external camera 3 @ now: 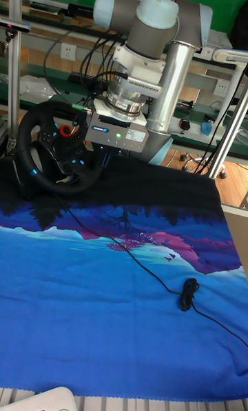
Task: Rotate the steering wheel 90 degrees counterclockwise
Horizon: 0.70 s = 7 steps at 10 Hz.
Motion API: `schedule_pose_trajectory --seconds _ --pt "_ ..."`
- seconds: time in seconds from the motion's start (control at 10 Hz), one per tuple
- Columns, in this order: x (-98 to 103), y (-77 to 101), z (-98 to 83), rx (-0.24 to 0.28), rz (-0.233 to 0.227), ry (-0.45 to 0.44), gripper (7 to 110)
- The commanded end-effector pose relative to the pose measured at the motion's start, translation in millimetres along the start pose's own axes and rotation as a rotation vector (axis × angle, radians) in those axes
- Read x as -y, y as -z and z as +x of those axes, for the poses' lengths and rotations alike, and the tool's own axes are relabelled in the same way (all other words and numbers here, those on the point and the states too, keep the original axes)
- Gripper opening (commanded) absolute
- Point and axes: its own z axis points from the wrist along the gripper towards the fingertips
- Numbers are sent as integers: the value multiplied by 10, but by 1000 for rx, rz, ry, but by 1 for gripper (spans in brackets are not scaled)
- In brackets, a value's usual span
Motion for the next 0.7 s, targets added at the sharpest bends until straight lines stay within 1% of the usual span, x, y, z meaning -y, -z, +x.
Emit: schedule_pose_trajectory --seconds 0.0,0.1,0.2,0.3,0.4,0.5,0.6 --pt "-163 1 -344 135 -136 -101 7" --pt "-109 -122 -294 96 -115 -106 7" --pt "-108 -306 -308 76 -112 -87 7" --pt "-125 -500 -330 80 -113 -86 7" --pt "-105 -647 -344 94 -117 -90 7" --pt "-57 -662 -367 110 -115 -79 7" --pt "-76 -636 -377 118 -120 -85 7"
